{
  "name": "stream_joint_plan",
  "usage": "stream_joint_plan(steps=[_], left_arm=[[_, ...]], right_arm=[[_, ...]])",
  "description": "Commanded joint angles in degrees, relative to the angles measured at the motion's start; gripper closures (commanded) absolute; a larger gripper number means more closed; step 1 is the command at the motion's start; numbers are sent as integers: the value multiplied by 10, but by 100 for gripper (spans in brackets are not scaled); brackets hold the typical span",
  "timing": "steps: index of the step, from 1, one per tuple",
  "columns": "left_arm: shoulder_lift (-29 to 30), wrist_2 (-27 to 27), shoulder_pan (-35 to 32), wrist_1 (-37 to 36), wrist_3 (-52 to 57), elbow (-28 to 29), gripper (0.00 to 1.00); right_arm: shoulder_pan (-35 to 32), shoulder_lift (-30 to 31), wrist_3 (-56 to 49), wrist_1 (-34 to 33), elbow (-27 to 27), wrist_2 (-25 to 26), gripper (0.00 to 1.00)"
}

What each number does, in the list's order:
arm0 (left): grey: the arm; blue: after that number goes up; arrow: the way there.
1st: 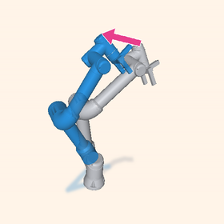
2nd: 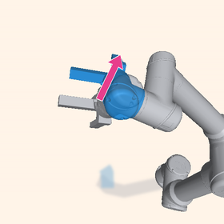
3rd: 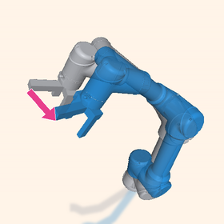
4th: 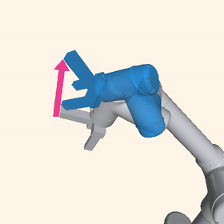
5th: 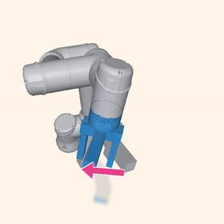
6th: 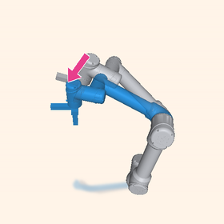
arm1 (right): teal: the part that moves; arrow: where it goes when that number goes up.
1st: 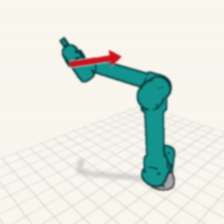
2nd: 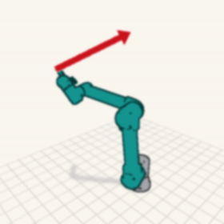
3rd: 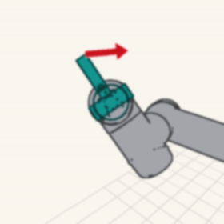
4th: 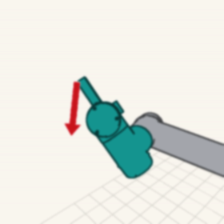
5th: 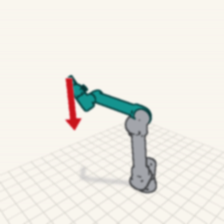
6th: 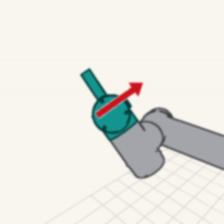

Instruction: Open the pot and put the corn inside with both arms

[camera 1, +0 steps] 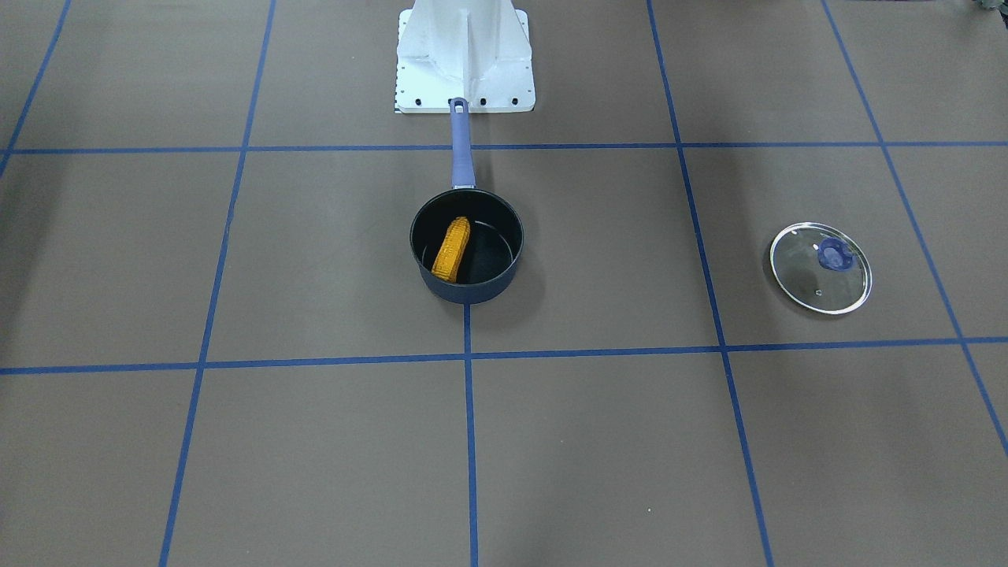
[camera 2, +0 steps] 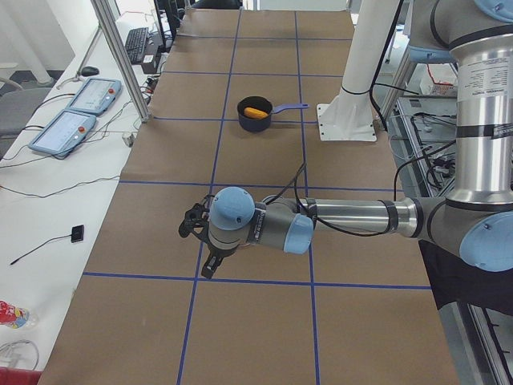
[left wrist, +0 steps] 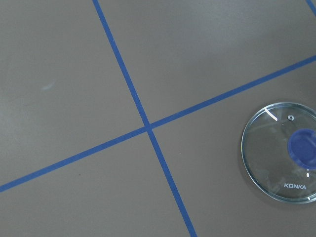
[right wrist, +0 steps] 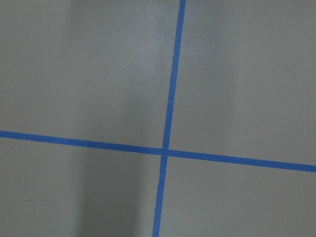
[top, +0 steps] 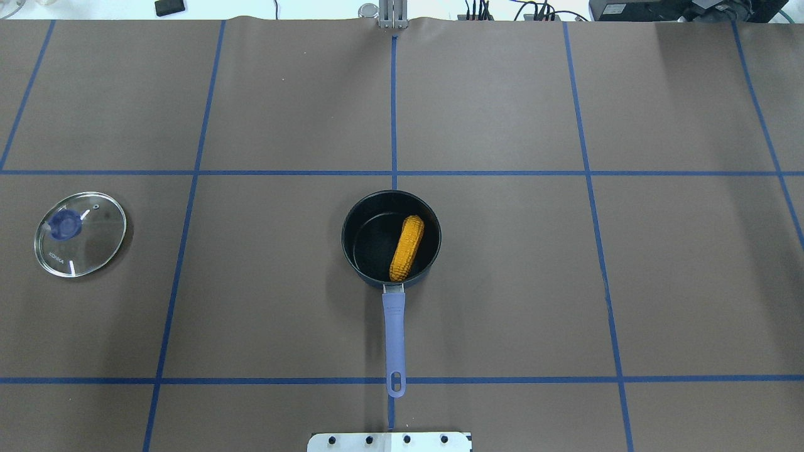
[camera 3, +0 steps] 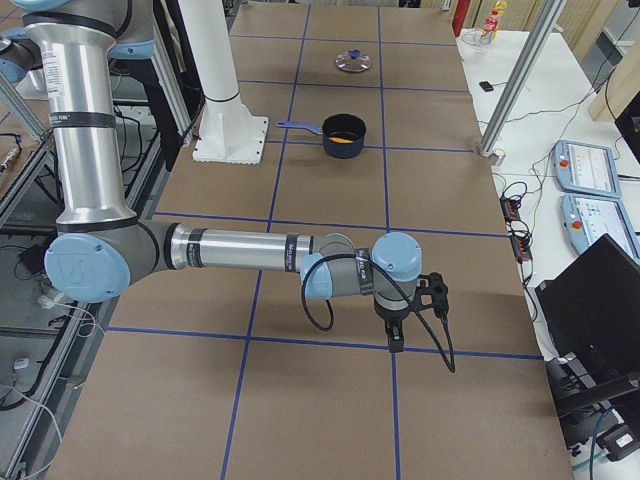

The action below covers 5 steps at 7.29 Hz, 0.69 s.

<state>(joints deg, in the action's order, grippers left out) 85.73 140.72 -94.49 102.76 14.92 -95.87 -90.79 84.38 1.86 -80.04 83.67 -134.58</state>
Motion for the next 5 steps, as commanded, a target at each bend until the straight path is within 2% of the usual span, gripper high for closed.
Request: stream_joint_plan(steps=[1,5], left_arm=[[8,0,-1,-12,1,2,3],[1,2,-6,-12,1,-5,2]], right_arm=[[-1,-12,0,-3,-19,-1,0],[-8,2,-1,1,-13,-26,0]])
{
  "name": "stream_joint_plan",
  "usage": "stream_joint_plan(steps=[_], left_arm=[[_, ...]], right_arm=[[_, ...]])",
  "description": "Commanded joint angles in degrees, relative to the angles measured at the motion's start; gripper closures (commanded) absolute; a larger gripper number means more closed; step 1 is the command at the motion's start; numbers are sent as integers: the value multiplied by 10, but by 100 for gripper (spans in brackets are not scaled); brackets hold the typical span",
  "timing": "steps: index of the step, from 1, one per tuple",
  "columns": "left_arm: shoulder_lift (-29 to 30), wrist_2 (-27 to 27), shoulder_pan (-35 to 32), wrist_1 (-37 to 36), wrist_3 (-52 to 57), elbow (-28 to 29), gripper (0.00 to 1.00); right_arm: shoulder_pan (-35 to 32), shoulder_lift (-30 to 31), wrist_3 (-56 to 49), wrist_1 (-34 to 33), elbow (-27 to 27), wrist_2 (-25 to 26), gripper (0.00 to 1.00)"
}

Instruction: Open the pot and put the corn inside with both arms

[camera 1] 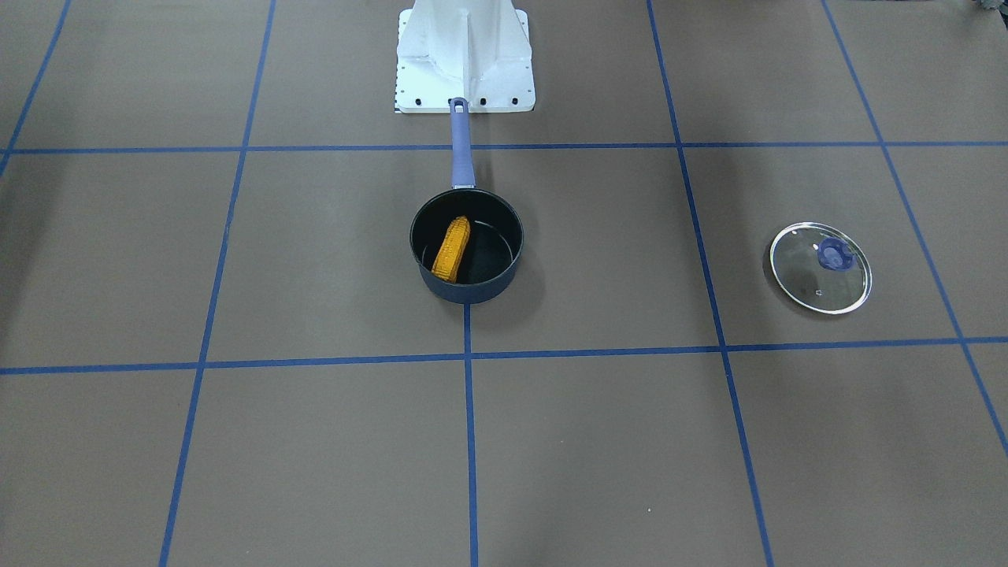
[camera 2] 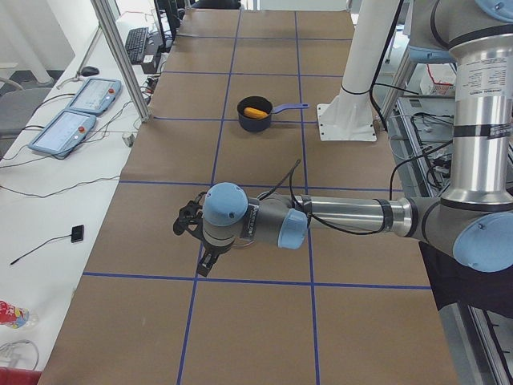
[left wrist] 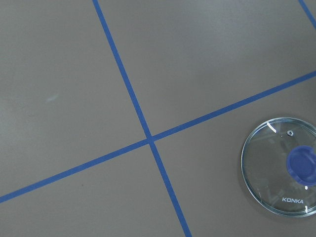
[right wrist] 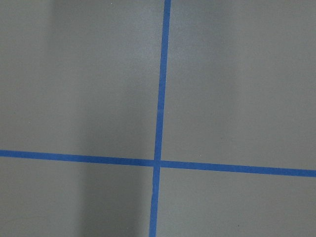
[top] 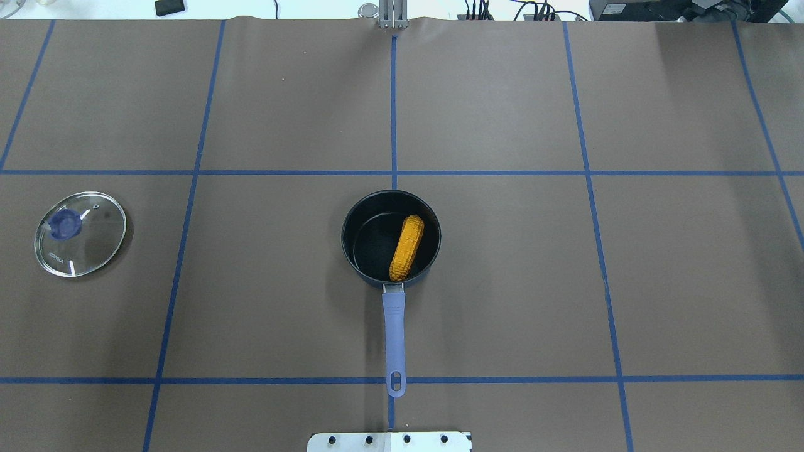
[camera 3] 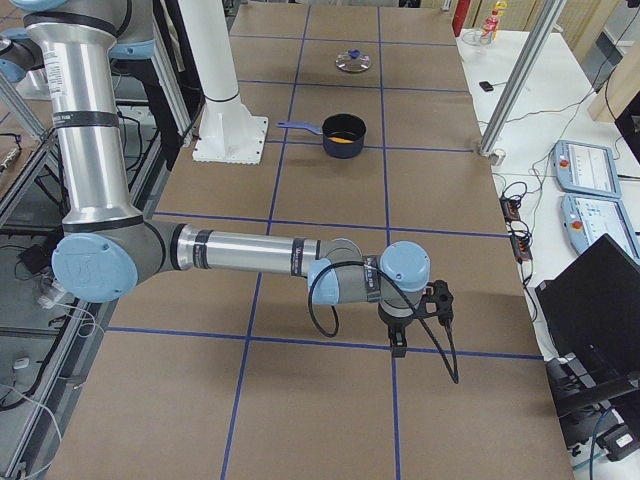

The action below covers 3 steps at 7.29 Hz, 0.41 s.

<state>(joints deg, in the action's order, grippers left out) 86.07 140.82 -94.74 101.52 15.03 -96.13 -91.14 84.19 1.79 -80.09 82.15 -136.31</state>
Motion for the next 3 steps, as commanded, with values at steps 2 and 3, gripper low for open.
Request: stream_joint_plan(steps=[2,3], left_arm=[[-2,1,-4,0,0,-2,2],[-2,1,-4,0,0,-2,3]], right_arm=[[-6,4,0,2,2,-8,0],[-6,3,1,2,1,-7,0]])
